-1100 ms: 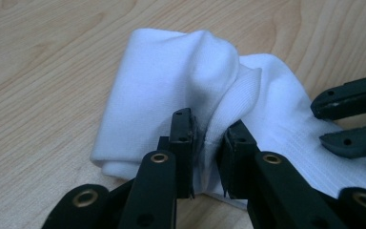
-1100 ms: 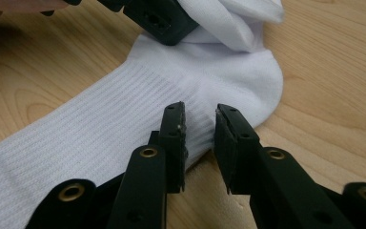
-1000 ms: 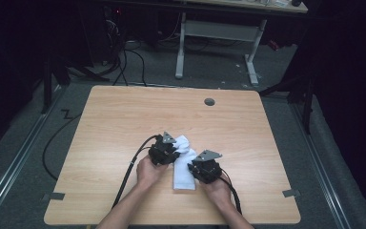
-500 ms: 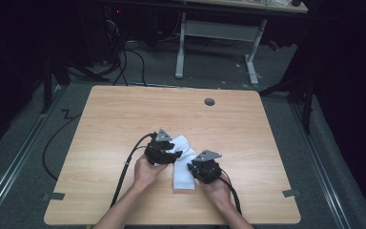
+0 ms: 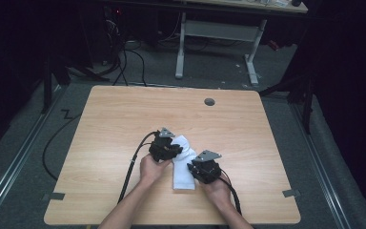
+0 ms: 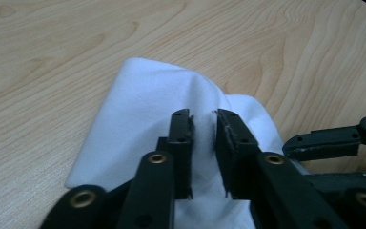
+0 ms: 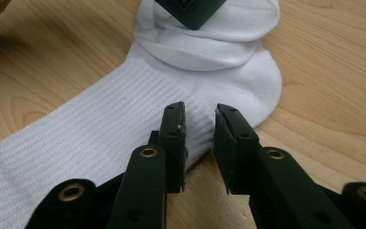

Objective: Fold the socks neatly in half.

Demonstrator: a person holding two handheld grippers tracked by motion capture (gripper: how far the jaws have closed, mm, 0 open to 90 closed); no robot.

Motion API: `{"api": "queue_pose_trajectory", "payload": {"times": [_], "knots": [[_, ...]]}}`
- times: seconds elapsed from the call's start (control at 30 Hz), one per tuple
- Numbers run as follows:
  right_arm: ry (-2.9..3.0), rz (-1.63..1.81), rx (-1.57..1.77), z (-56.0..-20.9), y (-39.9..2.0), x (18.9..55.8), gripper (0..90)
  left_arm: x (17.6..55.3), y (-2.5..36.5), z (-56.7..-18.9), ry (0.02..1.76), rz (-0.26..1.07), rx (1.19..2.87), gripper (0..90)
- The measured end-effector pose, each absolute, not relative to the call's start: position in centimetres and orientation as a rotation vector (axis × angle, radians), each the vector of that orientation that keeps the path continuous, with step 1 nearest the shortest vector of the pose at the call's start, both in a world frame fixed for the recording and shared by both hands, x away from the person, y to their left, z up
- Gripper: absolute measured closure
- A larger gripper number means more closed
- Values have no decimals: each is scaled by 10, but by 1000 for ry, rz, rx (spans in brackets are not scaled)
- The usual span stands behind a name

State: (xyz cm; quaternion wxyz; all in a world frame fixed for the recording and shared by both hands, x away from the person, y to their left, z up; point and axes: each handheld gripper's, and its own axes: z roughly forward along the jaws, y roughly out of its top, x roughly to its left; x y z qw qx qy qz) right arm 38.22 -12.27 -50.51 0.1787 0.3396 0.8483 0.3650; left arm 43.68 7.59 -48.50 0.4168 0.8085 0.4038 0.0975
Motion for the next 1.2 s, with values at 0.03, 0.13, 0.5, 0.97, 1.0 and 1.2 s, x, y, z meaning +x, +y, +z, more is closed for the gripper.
{"api": "queue_pose_trajectory", "payload": {"times": [0.03,0.13,0.5,0.97,1.0,1.2], "knots": [[2399,1031,962,-505,-123,382,736,437,76,-485,1012,248,2032,837],[2397,1030,962,-505,-122,382,735,436,77,-484,1001,254,2030,869],[2395,1026,959,-505,-122,381,735,420,86,-465,919,231,2046,874],[2355,1089,951,-489,-119,386,782,413,84,-484,943,241,2122,682],[2355,1089,951,-489,-119,386,782,413,84,-485,947,243,2119,682],[2345,1144,935,-472,-101,404,794,413,82,-488,947,256,2146,686]]}}
